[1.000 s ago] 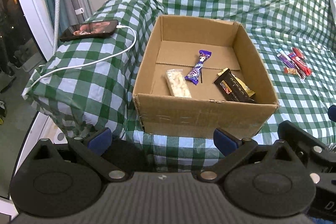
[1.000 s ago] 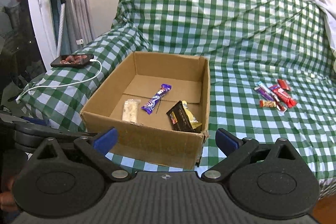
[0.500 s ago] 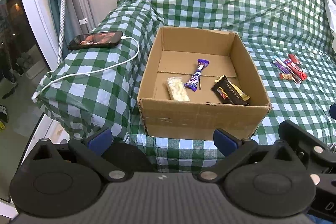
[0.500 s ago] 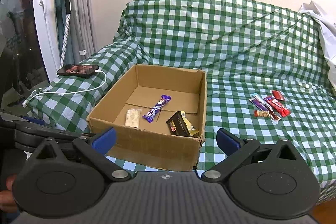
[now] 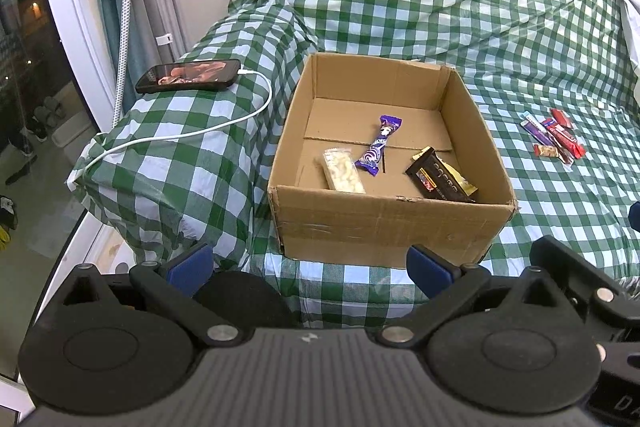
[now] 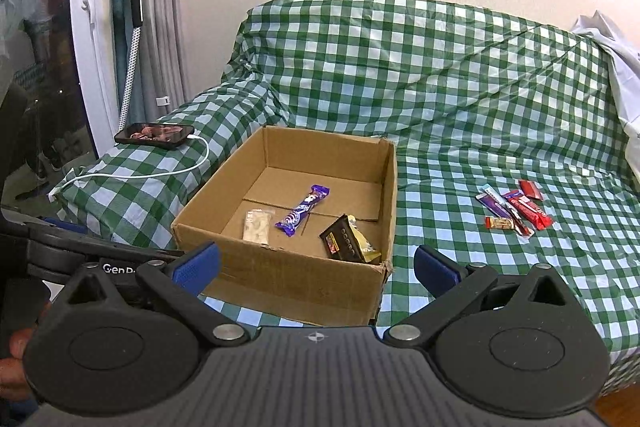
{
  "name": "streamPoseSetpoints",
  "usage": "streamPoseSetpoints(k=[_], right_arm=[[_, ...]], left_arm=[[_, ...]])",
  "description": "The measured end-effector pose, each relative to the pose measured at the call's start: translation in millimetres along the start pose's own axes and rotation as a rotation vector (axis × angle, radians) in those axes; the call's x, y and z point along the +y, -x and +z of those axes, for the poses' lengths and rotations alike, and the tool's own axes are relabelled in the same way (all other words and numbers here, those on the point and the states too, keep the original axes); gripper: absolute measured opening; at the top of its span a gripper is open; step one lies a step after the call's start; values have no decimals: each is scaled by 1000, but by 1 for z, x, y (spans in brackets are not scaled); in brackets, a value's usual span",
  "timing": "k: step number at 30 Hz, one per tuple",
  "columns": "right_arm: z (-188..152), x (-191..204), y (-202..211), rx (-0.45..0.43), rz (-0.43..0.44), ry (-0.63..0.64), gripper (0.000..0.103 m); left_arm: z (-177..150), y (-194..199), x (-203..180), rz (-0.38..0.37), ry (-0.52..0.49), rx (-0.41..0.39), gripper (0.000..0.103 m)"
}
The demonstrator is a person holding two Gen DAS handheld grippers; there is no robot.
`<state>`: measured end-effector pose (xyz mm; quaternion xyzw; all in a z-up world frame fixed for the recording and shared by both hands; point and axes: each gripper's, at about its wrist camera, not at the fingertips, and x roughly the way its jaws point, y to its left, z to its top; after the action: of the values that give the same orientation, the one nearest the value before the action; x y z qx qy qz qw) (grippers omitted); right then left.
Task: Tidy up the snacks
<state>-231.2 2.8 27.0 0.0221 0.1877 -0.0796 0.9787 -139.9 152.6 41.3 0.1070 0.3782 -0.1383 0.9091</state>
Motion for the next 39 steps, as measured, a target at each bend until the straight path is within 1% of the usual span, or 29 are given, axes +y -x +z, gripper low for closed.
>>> streamPoseSetpoints(k=[30, 39], right_arm=[[-5, 1, -3, 16, 7, -9, 102], [-7, -3, -8, 32, 14, -21, 102]], left_arm=[[-1, -4, 0, 1, -5, 16, 103], [-1, -11, 0, 5, -17, 28, 103]])
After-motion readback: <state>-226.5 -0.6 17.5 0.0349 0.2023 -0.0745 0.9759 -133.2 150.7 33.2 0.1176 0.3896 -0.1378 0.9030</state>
